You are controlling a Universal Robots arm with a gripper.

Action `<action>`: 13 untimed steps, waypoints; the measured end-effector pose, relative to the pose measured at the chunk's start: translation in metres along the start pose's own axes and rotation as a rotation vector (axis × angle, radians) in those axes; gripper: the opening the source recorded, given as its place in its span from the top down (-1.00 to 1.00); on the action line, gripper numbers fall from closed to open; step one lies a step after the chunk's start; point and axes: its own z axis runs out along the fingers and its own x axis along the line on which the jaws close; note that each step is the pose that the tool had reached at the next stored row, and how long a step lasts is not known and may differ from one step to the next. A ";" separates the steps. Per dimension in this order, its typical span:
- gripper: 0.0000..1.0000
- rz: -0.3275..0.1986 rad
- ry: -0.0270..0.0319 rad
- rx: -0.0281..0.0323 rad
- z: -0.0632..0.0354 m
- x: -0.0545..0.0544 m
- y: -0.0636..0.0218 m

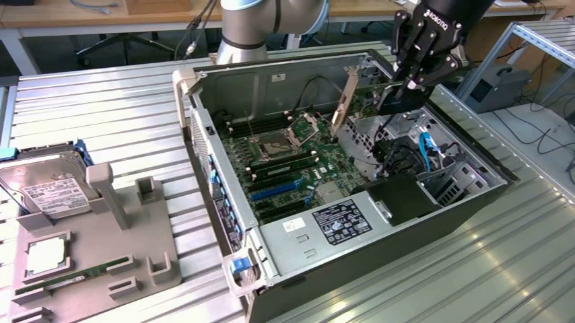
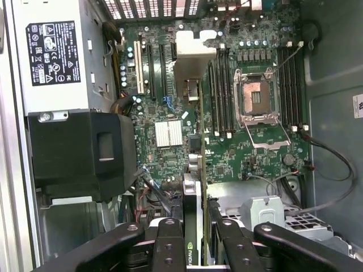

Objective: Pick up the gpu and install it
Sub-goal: 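Insert the gpu into the slot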

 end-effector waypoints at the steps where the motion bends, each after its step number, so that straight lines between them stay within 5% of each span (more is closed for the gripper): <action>1: 0.46 0.000 0.0000 0.0006 0.0001 0.000 0.0012; 7: 0.46 0.001 -0.0008 0.0031 0.0024 -0.003 0.0185; 12: 0.46 0.008 -0.0003 0.0033 0.0030 -0.004 0.0240; 13: 0.46 0.010 0.0023 -0.0092 0.0029 -0.004 0.0225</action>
